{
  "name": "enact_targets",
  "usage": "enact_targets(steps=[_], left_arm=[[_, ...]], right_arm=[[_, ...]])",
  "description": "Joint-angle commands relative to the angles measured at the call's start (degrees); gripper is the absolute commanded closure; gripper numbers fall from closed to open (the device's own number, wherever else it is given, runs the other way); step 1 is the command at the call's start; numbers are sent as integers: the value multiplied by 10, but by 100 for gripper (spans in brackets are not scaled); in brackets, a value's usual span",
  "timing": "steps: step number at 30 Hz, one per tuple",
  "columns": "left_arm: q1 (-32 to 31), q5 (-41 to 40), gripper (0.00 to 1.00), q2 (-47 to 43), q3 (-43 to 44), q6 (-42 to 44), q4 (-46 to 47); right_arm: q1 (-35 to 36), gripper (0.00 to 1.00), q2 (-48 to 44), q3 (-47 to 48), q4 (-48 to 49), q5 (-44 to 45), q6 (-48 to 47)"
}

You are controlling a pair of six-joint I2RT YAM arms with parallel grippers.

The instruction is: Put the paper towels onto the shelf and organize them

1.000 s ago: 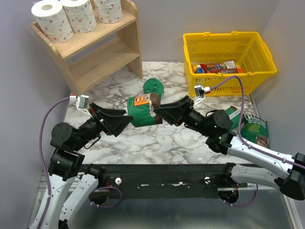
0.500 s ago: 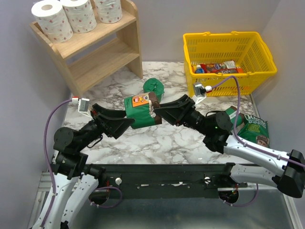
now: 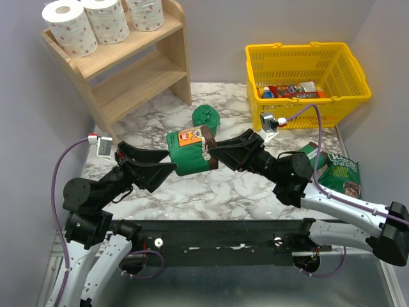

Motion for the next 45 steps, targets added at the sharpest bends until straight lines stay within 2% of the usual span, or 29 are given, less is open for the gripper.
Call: enact_targets(steps=[1,4,6,11,13,19,29,45], left_arm=[[1,13,7,1,7,-19,23],[0,23,9,3,2,-37,45],[0,16,9,2,11,-20,27],[0,-54,3,-4,86,75,-144],[0,-73,2,2,107,93,-170],[0,-18,7,5,61,28,-82],[0,12,7,4,8,-34,16],[0,22,18,27,-30,-60,62]], right_arm=[[0,57,-9,1,31,4,-1],[1,57,-6,0,33,5,2],[0,57,-6,-3,35,9,3],[1,57,-11,-9,35,12,3],[1,57,-14,-9,33,12,2],[0,57,-13,-6,37,12,7],[0,57,-3,-6,43,18,16],[1,57,15,-7,58,12,26]])
